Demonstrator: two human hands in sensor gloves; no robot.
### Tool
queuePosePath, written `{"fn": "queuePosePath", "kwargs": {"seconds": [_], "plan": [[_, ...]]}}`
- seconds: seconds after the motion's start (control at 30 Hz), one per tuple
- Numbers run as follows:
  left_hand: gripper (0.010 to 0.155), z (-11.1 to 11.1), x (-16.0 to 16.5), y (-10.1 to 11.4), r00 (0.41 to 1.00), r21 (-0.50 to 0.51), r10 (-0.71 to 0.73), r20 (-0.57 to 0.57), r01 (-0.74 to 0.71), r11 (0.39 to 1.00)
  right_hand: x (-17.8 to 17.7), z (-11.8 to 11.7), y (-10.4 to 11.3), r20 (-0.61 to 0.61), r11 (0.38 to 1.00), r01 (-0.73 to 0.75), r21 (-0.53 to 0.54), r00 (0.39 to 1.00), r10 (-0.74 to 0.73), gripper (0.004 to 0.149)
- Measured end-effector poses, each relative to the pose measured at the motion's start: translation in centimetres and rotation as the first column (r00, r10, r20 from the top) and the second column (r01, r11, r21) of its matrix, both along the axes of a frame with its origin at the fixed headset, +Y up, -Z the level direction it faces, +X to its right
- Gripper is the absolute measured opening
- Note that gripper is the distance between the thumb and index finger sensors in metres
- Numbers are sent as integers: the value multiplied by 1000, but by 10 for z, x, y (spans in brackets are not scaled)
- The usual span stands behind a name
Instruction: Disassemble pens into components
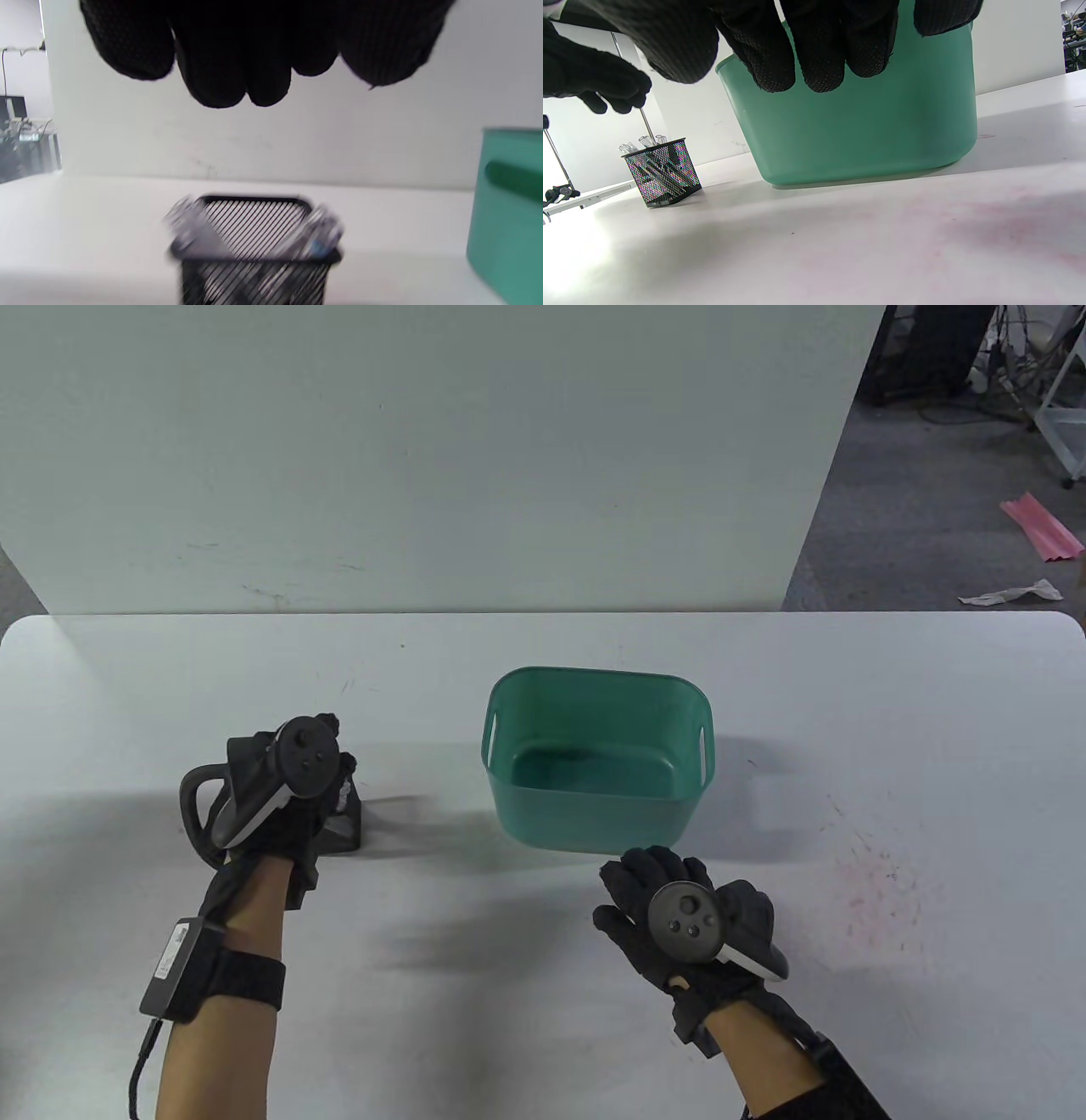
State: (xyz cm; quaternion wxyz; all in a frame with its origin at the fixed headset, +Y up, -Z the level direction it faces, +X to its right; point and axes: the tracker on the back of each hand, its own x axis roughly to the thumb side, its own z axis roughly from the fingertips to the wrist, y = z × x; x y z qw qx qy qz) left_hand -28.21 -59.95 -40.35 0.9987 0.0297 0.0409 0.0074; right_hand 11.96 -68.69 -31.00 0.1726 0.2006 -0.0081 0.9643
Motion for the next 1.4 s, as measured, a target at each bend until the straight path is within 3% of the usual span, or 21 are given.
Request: {"fn": "queuePosePath", "kwargs": {"seconds": [0.13,0.33,0.53,0.83,1.17,1.4], "plan": [[58,-1,-6,-17,998,-100,39,45,-34,994,-1,0,0,0,1000,-5,-6,1000,5,57],[59,-3,4,-38,998,-116,-18,68,26,993,-1,0,-1,1,1000,-11,-12,1000,11,57],[59,-5,21,-48,983,-70,-169,67,174,982,0,0,-2,3,1000,-10,-16,1000,10,57],[54,-3,29,-56,966,11,-256,41,256,967,0,-1,-2,3,1000,-5,-17,1000,5,57],[45,1,26,-52,969,73,-245,26,243,967,1,-1,-2,6,1000,0,-16,1000,0,57],[43,17,18,-30,978,179,-206,24,198,964,2,-2,-3,10,1000,15,-21,1000,-15,57]]}}
